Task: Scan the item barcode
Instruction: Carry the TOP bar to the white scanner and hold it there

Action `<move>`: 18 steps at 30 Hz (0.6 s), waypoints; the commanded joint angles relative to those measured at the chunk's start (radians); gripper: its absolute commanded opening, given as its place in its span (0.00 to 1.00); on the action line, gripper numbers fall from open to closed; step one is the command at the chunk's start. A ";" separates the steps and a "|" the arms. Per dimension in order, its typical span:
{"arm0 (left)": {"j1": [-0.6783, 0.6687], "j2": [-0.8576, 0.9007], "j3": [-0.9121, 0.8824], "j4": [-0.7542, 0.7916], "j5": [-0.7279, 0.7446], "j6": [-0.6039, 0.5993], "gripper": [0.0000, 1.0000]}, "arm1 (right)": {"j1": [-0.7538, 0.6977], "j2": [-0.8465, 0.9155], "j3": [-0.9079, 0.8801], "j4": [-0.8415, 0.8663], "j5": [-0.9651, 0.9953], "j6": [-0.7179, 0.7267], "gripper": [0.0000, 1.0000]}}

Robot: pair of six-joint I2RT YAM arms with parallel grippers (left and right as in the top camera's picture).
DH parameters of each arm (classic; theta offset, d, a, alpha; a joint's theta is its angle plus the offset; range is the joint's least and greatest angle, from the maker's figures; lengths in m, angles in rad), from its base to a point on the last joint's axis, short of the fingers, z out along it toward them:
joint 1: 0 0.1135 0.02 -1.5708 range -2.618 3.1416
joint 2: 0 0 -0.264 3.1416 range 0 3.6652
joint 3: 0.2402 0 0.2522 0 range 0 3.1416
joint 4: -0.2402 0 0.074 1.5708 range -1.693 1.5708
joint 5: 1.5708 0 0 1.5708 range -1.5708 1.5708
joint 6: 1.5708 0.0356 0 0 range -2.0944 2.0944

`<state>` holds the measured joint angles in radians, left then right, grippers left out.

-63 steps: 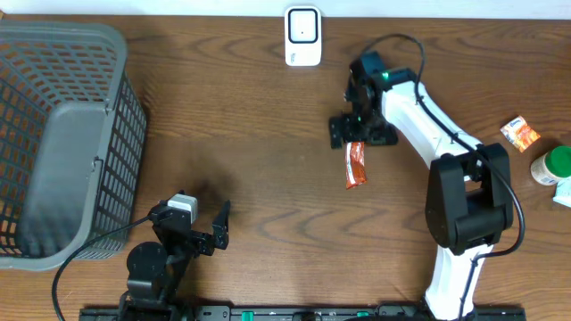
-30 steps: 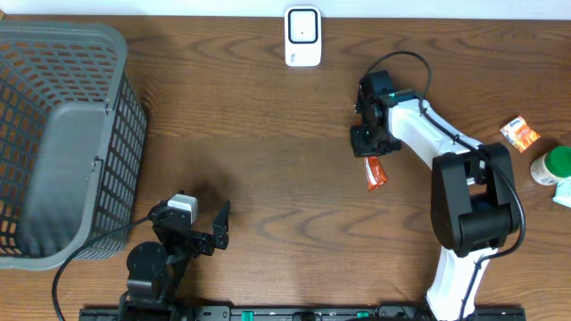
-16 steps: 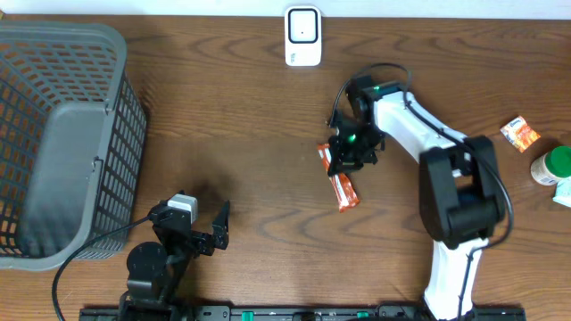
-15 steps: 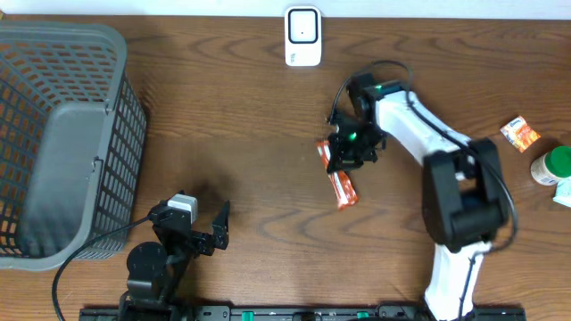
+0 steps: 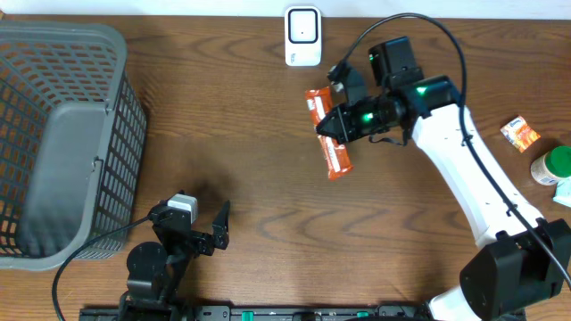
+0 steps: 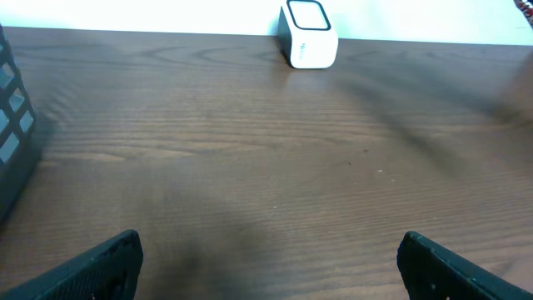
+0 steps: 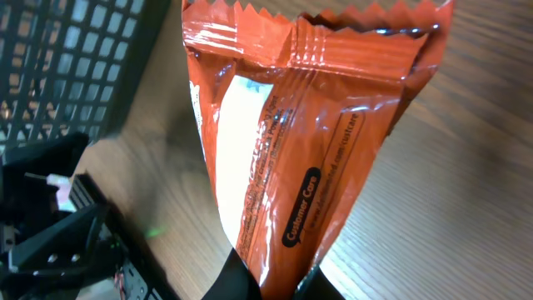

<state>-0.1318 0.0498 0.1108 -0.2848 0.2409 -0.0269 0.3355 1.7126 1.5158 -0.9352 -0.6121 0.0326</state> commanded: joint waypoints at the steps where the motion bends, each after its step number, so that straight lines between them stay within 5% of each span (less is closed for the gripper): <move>1: 0.002 -0.005 -0.016 -0.024 0.009 -0.005 0.98 | 0.029 -0.017 0.008 0.014 -0.034 -0.031 0.02; 12: 0.002 -0.005 -0.016 -0.024 0.009 -0.005 0.98 | 0.039 -0.019 0.008 0.056 -0.049 -0.050 0.02; 18: 0.002 -0.005 -0.016 -0.024 0.009 -0.005 0.98 | 0.040 -0.043 0.008 0.146 -0.187 -0.196 0.01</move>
<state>-0.1318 0.0498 0.1108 -0.2848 0.2409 -0.0265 0.3679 1.7123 1.5154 -0.8314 -0.6903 -0.0654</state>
